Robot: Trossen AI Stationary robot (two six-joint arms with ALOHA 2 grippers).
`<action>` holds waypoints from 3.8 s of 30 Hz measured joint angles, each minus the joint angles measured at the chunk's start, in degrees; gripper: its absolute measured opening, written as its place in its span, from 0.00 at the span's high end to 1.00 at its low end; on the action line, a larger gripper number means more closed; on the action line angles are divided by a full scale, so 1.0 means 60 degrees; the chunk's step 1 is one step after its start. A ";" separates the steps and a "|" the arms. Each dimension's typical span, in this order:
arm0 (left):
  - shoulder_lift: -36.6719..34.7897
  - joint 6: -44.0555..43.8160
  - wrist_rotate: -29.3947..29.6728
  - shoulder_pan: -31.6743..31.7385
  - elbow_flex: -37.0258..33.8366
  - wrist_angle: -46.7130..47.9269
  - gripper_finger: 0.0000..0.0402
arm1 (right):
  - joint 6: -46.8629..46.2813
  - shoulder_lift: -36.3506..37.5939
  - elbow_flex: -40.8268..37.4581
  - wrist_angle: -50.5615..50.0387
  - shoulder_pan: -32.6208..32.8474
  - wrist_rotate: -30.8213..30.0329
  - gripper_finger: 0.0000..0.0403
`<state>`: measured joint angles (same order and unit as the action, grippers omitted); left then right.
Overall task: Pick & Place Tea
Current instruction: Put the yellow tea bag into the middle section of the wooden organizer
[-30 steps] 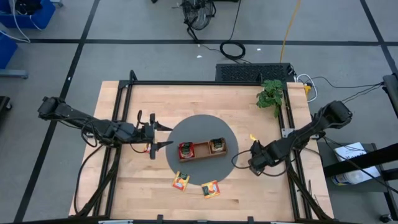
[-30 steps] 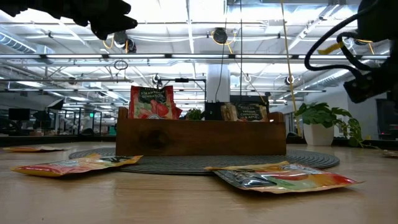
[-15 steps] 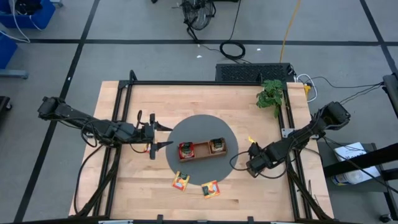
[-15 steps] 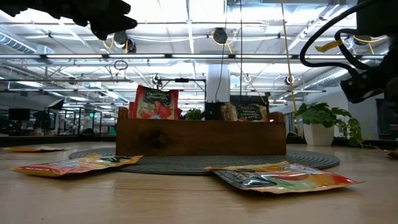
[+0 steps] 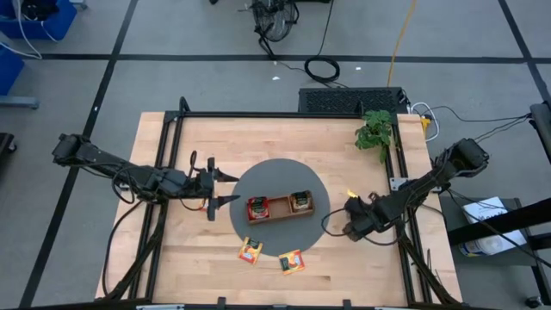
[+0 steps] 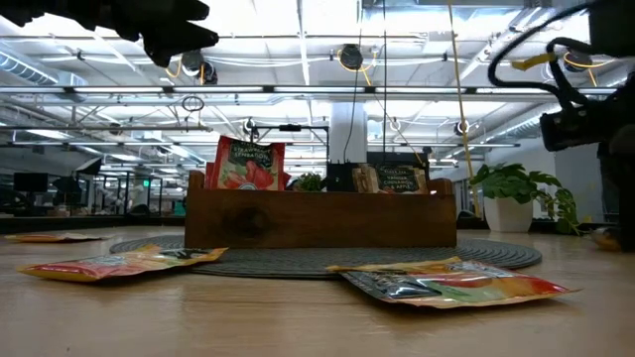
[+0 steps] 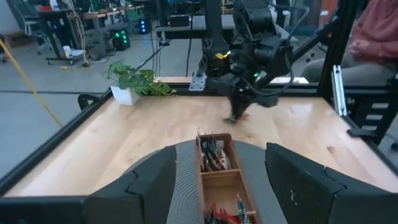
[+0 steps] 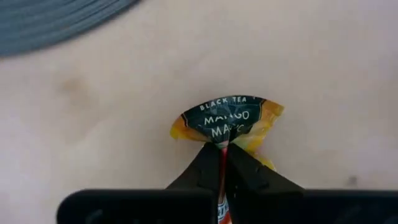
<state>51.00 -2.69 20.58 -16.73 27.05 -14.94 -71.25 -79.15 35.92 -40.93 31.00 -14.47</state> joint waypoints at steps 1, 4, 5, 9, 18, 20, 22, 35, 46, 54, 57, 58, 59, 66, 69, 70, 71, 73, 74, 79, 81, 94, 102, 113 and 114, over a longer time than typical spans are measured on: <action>0.0000 -0.0121 0.0003 0.0000 0.0000 -0.0037 0.39 | 0.0078 0.0149 0.0091 -0.0184 0.0016 -0.0453 1.00; 0.0000 -0.0391 0.0002 0.0000 0.0000 -0.0285 0.39 | 0.0680 0.0488 0.0685 -0.0249 0.0041 -0.2046 1.00; 0.0000 -0.0331 0.0010 0.0019 0.0000 -0.0423 0.39 | 0.0977 0.0578 0.0880 -0.0104 0.0043 -0.2591 1.00; 0.0093 -0.0225 0.0158 0.0244 0.0000 -0.0813 0.39 | 0.2934 0.0564 0.1211 0.0346 -0.0229 -0.4489 1.00; 0.2344 -0.0153 -0.0207 0.0914 0.0474 -0.2578 0.39 | 0.9713 -0.0094 0.1306 0.5669 -0.1294 -0.7024 1.00; 0.3028 -0.0294 -0.0248 0.0993 0.0875 -0.2824 0.39 | 1.0944 -0.0352 0.1307 0.6779 -0.1492 -0.7053 1.00; 0.3685 -0.0412 -0.0252 0.1066 0.1303 -0.3006 0.39 | 1.1902 -0.0628 0.1308 0.7873 -0.1692 -0.7040 1.00; 0.6625 -0.1064 -0.0174 0.1253 0.3983 -0.3206 0.39 | 1.5044 -0.1224 0.1308 1.1227 -0.1966 -0.7056 1.00; 0.7401 -0.4122 -0.0348 0.2205 0.4153 -0.3188 0.39 | 1.5236 -0.1220 0.1312 1.1641 -0.1966 -0.6799 1.00; 0.7399 -0.4503 -0.1041 0.2358 0.4153 -0.3571 0.39 | 1.5178 -0.1217 0.1312 1.1644 -0.1984 -0.6786 1.00; 0.7399 -0.4609 -0.1181 0.2307 0.4153 -0.3602 0.39 | 1.5206 -0.1217 0.1312 1.1651 -0.1988 -0.6786 1.00; 0.7399 -0.4610 -0.1181 0.2276 0.4153 -0.3621 0.39 | 1.5214 -0.1217 0.1312 1.1656 -0.1988 -0.6784 1.00; 0.7399 -0.4613 -0.1181 0.2262 0.4153 -0.3654 0.39 | 1.5214 -0.1217 0.1312 1.1669 -0.1988 -0.6784 1.00; 0.7399 -0.4841 -0.1274 0.2259 0.4153 -0.3567 0.39 | 1.5240 -0.1217 0.1312 1.1750 -0.2022 -0.6772 1.00; 0.7402 -0.4859 -0.1538 0.2257 0.4153 -0.3574 0.42 | 1.5201 -0.1217 0.1312 1.1790 -0.2104 -0.6466 1.00; 0.7457 -0.4861 -0.1540 0.2249 0.4153 -0.3595 0.45 | 1.5170 -0.1213 0.1312 1.1797 -0.2127 -0.6304 1.00; 0.7514 -0.4860 -0.1542 0.2248 0.4153 -0.3664 0.48 | 1.5160 -0.1213 0.1315 1.1840 -0.2159 -0.6289 1.00; 0.7559 -0.4861 -0.1538 0.2259 0.4149 -0.3607 0.56 | 1.5160 -0.1211 0.1319 1.1848 -0.2186 -0.6296 1.00; 0.7563 -0.4857 -0.1534 0.2259 0.4149 -0.3644 0.60 | 1.5149 -0.1210 0.1319 1.1851 -0.2212 -0.6296 1.00; 0.7563 -0.4597 -0.1494 0.2295 0.4153 -0.3691 0.81 | 1.5136 -0.1210 0.1319 1.1839 -0.2221 -0.6296 1.00; 0.7563 -0.4420 -0.1496 0.2329 0.4153 -0.3724 0.89 | 1.5134 -0.1207 0.1319 1.1868 -0.2221 -0.6299 1.00; 0.6794 -0.2963 -0.1863 0.2251 0.4153 -0.2335 0.99 | 1.4988 -0.1202 0.1308 1.1848 -0.2004 -0.6337 0.91; 0.5484 -0.1749 -0.1837 0.1858 0.4160 -0.0060 1.00 | 1.4973 -0.1199 0.1283 1.1906 -0.1334 -0.6910 0.81; 0.5388 -0.1534 -0.4434 0.1892 0.4153 0.2902 1.00 | 1.4847 -0.0416 0.1283 1.1808 -0.1023 -0.7290 0.78; 0.5421 -0.1613 -0.4427 0.1948 0.4148 0.2934 1.00 | 1.4835 -0.0412 0.1283 1.1812 -0.1023 -0.7214 0.78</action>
<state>83.53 -12.37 -5.98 -5.04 51.94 2.67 17.76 -81.62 43.62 29.94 24.86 -57.75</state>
